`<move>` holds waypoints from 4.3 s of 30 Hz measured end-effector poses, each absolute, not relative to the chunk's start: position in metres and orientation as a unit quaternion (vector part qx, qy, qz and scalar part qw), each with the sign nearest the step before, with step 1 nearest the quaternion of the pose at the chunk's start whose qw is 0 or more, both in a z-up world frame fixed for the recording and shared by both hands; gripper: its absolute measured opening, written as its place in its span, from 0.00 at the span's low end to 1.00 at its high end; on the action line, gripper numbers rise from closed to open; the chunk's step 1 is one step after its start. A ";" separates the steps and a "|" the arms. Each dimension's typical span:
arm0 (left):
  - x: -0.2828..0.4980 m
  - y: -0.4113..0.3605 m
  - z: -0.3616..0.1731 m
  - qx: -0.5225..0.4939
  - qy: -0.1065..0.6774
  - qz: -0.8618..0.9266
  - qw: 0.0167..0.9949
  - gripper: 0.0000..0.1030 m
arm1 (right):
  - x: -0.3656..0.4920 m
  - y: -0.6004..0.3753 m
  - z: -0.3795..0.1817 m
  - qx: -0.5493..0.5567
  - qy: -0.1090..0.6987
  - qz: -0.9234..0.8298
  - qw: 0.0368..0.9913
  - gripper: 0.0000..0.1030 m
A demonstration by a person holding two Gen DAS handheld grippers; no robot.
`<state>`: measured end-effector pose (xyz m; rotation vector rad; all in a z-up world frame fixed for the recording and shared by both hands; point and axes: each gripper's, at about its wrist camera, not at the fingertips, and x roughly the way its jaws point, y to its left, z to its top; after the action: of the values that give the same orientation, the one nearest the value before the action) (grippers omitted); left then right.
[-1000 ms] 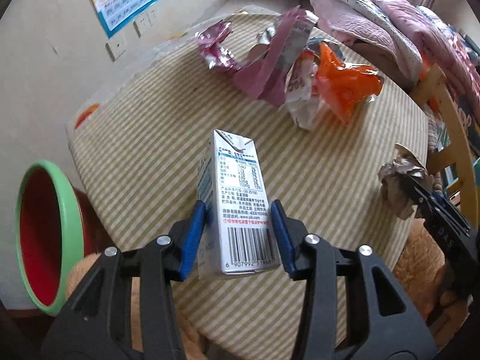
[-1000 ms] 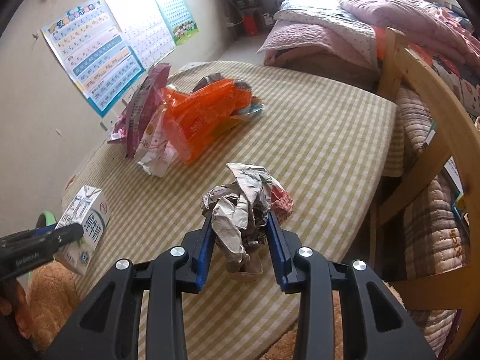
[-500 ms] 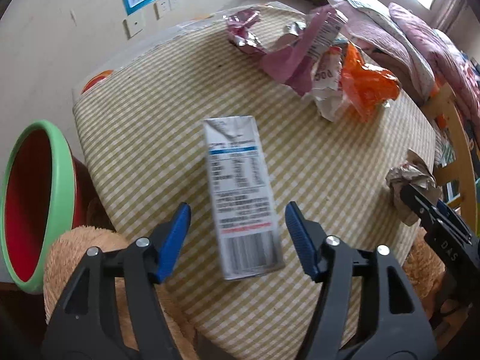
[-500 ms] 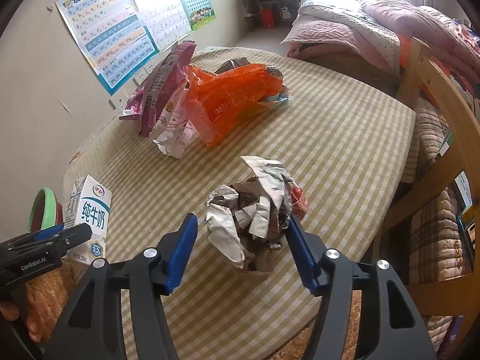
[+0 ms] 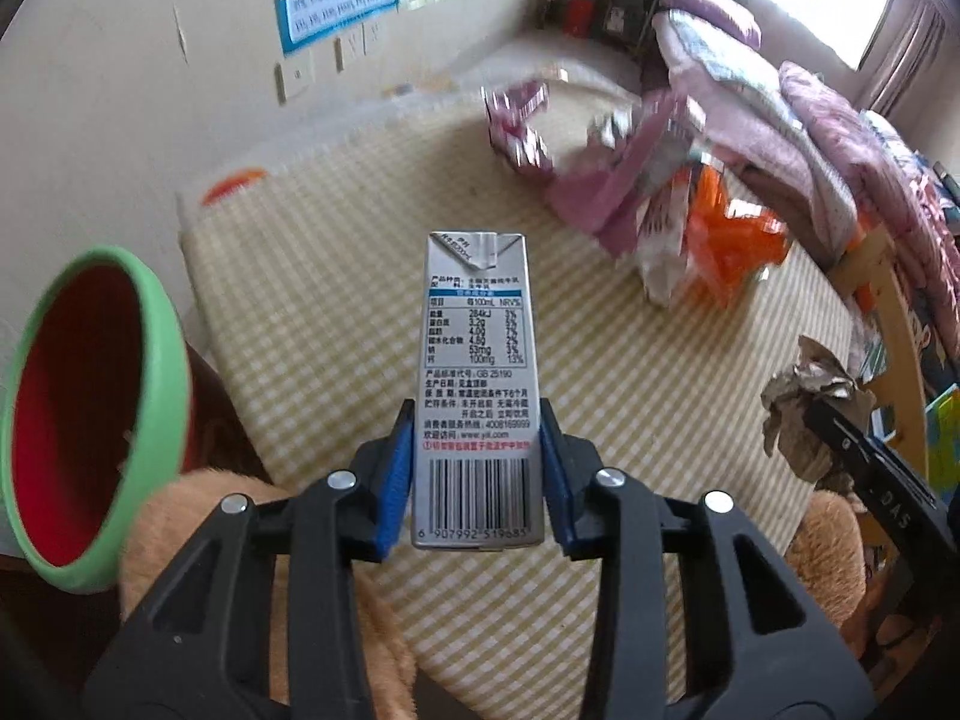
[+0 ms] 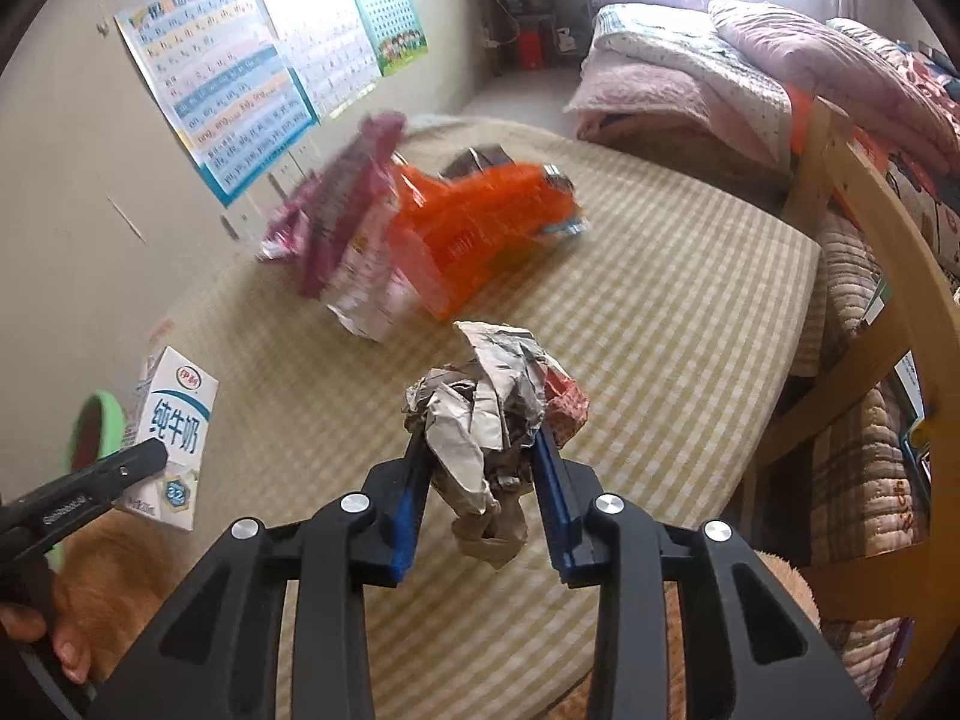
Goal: Collect trash
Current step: 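Carry the milk carton and paper ball over the red bucket and open both grippers, then return the right gripper to the table and grasp the orange bag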
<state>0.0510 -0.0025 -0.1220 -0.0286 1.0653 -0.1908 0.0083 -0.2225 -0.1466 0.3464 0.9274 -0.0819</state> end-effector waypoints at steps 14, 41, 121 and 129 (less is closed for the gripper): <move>0.038 0.029 -0.058 -0.011 0.415 -0.080 0.906 0.35 | 0.014 -0.161 -0.057 0.162 0.373 0.035 0.913 0.32; 0.030 0.096 -0.060 -0.055 0.412 -0.034 0.909 0.35 | 0.020 -0.106 -0.043 0.125 0.371 0.086 0.916 0.32; 0.033 0.230 -0.101 -0.117 0.454 0.114 0.876 0.70 | 0.107 -0.093 -0.097 0.200 0.433 0.041 0.878 0.68; 0.047 0.175 -0.088 -0.080 0.452 0.075 0.885 0.70 | 0.095 -0.243 -0.123 0.339 0.399 -0.121 0.843 0.72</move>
<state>0.0475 0.1747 -0.0876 -0.1665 0.9406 0.1552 0.0953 -0.2428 -0.1231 0.7167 0.8426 -0.2565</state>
